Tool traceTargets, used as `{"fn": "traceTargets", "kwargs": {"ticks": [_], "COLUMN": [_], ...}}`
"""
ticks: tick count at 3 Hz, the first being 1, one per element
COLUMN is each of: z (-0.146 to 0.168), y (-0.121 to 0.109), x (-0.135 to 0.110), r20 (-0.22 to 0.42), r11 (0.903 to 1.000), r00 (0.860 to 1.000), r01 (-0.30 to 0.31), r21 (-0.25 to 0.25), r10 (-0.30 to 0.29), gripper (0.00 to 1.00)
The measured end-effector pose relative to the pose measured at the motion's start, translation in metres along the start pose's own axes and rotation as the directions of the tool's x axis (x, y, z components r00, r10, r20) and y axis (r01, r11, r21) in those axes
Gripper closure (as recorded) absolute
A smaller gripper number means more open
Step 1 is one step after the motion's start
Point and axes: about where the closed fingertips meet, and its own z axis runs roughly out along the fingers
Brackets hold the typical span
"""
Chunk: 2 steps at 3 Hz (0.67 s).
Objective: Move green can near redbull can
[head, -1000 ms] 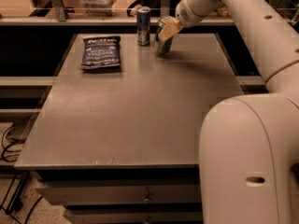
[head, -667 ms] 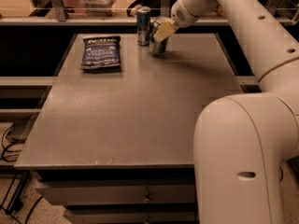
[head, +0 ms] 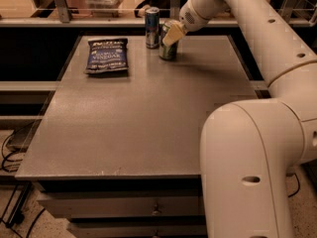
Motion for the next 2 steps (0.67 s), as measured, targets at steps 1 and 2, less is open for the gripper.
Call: {"fn": "traceTargets", "kwargs": {"ticks": [1, 2], "z": [-0.0061, -0.0064], "y": [-0.0017, -0.0018], "x": [-0.0022, -0.0024], "r20": [0.013, 0.014], "r11": [1.0, 1.0], "r00": [1.0, 1.0], "r01": [0.003, 0.003], "r21": [0.009, 0.009], "r10": [-0.003, -0.003], "gripper": [0.0, 0.0]}}
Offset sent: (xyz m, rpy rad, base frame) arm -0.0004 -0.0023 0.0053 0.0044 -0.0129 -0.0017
